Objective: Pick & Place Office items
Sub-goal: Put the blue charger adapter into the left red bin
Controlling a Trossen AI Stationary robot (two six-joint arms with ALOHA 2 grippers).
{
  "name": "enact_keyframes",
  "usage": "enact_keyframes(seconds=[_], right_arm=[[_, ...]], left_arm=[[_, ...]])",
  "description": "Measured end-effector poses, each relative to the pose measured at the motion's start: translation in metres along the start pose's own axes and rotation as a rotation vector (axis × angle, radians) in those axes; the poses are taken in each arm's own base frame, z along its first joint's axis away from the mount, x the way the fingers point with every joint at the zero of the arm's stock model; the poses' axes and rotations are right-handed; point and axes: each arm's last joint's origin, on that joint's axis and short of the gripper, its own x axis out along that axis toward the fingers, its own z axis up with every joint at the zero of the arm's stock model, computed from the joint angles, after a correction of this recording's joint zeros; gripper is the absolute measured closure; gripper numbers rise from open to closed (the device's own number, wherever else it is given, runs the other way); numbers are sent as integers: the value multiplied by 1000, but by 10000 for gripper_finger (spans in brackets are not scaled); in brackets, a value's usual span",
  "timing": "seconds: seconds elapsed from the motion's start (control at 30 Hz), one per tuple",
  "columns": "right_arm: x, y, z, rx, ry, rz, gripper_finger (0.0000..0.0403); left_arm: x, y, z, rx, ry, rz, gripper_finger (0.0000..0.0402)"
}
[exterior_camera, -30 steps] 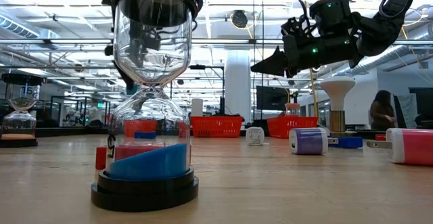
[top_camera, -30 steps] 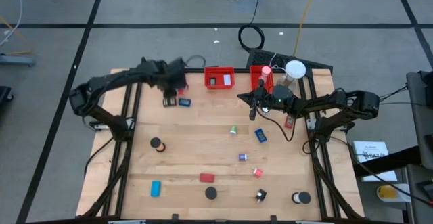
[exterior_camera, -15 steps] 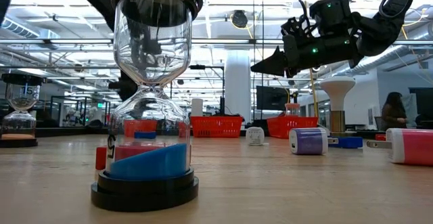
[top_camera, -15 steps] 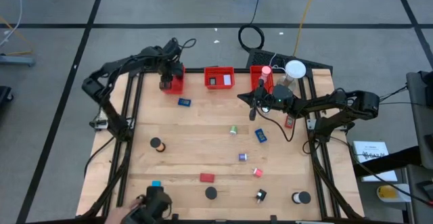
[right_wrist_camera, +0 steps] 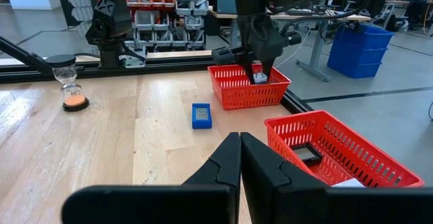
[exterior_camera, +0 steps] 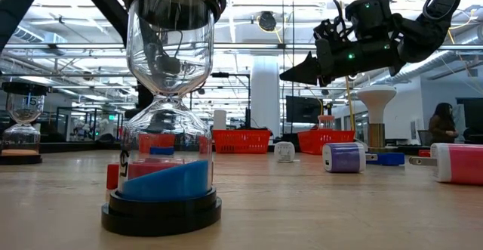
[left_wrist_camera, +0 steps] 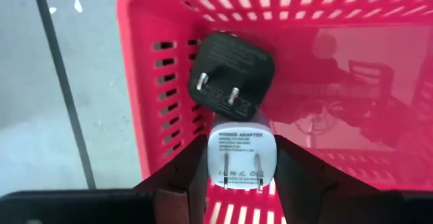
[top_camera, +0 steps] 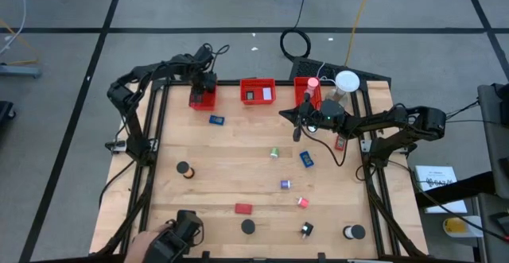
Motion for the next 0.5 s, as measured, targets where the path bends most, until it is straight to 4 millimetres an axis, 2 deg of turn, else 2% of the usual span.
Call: enact_keyframes(seconds=[0.2, 0.4, 0.5], right_arm=[[0, 0, 0, 0, 0, 0, 402], [0, 0, 0, 0, 0, 1, 402], [0, 0, 0, 0, 0, 0, 402]], left_arm=[[0, 0, 0, -11, 2, 0, 260], [0, 1, 4, -10, 27, 53, 189], [-1, 0, 7, 5, 77, 93, 168]])
